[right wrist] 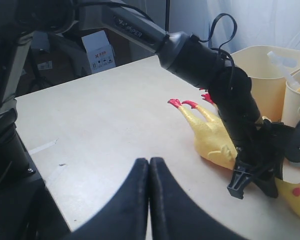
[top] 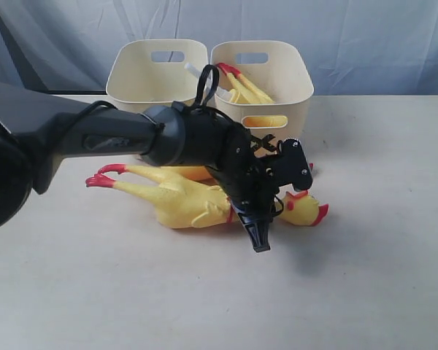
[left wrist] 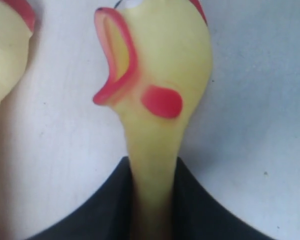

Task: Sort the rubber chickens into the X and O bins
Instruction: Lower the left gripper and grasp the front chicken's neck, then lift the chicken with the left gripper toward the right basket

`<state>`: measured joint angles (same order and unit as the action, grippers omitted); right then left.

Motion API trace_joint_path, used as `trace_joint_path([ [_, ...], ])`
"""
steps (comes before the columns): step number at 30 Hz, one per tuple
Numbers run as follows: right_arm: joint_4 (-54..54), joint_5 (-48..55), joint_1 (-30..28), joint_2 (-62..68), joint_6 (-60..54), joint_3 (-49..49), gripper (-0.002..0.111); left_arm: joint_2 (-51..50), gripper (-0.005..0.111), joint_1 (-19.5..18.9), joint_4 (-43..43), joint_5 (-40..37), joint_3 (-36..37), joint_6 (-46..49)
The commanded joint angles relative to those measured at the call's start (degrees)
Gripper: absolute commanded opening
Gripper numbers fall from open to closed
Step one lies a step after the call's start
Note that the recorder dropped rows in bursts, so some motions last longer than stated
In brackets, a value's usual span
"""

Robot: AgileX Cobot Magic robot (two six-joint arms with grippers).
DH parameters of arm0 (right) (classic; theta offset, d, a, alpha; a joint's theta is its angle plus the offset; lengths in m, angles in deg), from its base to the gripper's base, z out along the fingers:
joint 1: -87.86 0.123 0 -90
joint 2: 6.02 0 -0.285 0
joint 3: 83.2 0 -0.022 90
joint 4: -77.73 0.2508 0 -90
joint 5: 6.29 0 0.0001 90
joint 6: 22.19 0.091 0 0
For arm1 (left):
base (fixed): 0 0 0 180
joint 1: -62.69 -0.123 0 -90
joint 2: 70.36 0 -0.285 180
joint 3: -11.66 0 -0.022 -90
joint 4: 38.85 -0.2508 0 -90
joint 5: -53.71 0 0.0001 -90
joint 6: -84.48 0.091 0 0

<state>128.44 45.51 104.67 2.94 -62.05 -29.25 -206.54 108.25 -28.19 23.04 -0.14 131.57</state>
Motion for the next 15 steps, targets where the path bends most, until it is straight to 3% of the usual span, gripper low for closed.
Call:
trace_joint_path([
  [1,0.31,0.05,-0.15,-0.4,-0.07,0.26,0.0,1.11,0.0,0.31,1.86,-5.8,-0.1,-0.15],
  [9,0.31,0.05,-0.15,-0.4,-0.07,0.26,0.0,5.17,0.0,0.31,7.5,-13.1,-0.1,-0.52],
  [15,0.31,0.05,-0.15,-0.4,-0.07,0.26,0.0,8.12,0.0,1.45,6.31,-21.35,-0.1,-2.17],
])
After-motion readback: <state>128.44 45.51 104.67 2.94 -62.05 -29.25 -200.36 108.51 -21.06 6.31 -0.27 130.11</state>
